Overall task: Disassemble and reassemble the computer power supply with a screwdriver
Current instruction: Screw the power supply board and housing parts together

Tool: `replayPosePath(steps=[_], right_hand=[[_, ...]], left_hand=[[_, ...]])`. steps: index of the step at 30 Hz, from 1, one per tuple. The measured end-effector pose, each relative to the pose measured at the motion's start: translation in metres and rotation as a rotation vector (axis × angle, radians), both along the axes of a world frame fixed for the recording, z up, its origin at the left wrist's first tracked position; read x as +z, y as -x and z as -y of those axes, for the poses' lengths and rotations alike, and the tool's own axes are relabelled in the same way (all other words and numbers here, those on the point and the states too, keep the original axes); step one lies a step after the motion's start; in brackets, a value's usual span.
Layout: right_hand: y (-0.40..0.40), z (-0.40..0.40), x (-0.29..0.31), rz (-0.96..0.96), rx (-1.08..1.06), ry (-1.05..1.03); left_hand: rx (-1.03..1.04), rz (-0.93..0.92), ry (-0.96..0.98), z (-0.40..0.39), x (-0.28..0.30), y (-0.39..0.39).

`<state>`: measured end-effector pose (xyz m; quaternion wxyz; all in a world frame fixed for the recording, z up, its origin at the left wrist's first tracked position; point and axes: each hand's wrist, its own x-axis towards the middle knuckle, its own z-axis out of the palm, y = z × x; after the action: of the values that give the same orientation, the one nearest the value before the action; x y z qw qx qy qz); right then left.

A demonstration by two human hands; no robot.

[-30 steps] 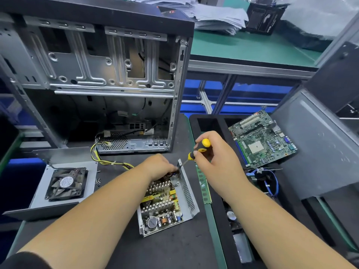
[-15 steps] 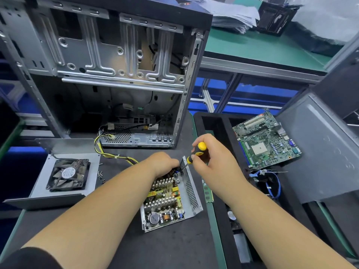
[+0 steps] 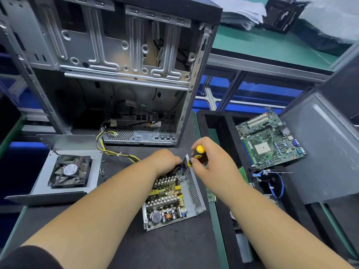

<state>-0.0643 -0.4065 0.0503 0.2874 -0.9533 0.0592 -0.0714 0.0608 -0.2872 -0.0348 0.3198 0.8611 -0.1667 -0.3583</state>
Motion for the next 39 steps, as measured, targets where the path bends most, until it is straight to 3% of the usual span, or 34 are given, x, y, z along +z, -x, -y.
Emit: replayPosePath(steps=[5,12,19,39], right_hand=[[-0.002,-0.001,-0.001,-0.002,0.011,-0.004],[-0.003,-0.001,-0.004,-0.009,0.009,0.008],[-0.002,0.0,-0.005,-0.008,0.013,0.021],[-0.006,-0.002,-0.01,-0.035,0.009,0.031]], left_hand=[[-0.094,0.055,-0.031,0.006,0.004,0.002],[-0.043,-0.002,-0.01,0.004,0.009,0.005],[-0.147,0.096,-0.04,0.004,0.01,0.005],[-0.088,0.058,-0.002,0.002,0.009,0.004]])
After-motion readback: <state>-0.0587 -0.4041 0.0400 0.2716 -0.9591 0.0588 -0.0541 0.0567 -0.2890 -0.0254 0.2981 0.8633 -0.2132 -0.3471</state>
